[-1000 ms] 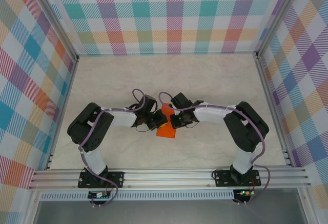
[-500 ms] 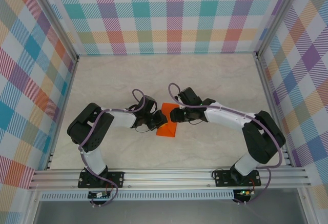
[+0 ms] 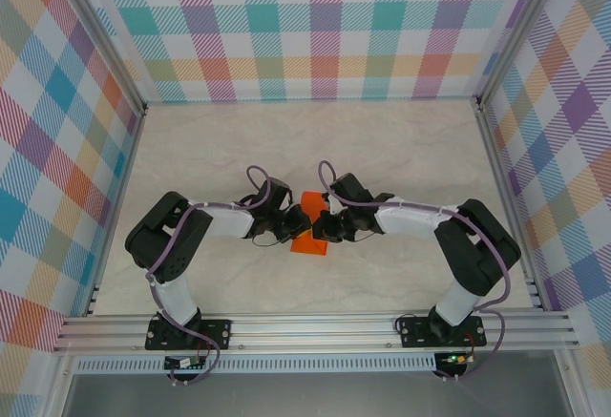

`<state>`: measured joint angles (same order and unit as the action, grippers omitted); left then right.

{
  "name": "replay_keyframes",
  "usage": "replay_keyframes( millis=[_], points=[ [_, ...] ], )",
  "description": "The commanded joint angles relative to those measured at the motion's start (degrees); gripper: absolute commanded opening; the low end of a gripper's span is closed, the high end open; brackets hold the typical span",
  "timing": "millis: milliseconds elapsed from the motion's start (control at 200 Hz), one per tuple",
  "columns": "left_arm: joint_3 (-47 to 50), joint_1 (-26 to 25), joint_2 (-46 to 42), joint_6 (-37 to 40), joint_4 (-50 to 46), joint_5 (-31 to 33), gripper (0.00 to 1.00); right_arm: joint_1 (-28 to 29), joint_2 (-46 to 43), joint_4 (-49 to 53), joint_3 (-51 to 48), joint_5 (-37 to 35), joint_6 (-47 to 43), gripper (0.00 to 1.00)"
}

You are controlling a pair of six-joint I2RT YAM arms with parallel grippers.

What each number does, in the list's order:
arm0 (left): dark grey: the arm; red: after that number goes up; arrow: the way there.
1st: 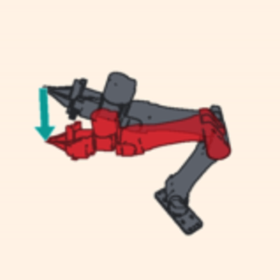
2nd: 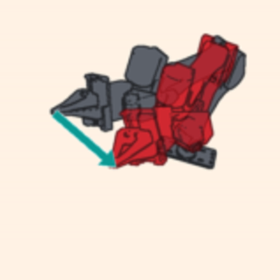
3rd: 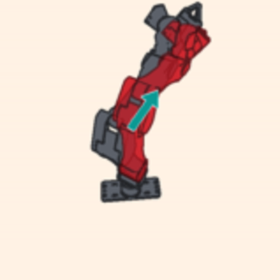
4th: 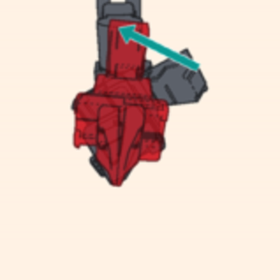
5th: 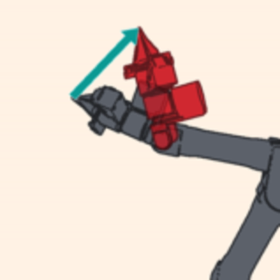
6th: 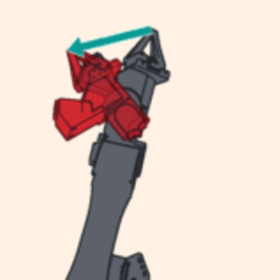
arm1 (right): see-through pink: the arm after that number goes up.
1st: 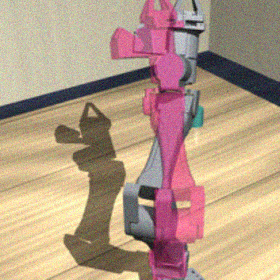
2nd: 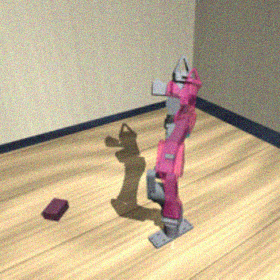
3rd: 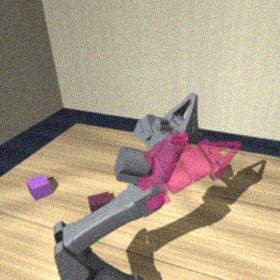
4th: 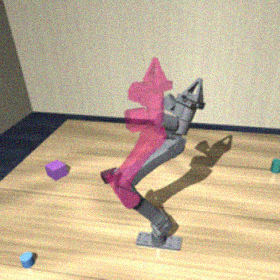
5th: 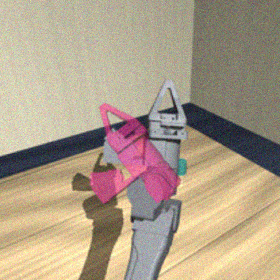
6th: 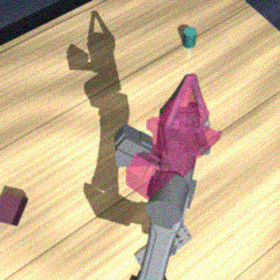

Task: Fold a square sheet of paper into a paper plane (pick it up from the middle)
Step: Fold the triangle a second time at the center of the table.

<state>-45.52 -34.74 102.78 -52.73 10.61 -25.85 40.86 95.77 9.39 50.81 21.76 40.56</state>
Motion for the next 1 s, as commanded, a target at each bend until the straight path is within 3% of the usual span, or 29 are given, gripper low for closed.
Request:
replay_keyframes(
  millis=[0, 440, 995],
  points=[
    [0.8, 0.5, 2.0, 1.4, -4.7, 2.5, 0.09, 0.2, 2.6, 1.8, 3.4, 1.6, 1.5, 0.09],
    [0.5, 0.5, 2.4, 1.7, -5.1, 2.2, 0.09, 0.2, 8.2, 6.1, 6.0, 1.2, 0.7, 0.11],
    [1.0, 0.5, 2.2, 1.7, -5.0, 2.8, 0.09, 0.1, 8.0, 7.0, 3.6, -1.6, 0.7, 0.11]
  ],
)
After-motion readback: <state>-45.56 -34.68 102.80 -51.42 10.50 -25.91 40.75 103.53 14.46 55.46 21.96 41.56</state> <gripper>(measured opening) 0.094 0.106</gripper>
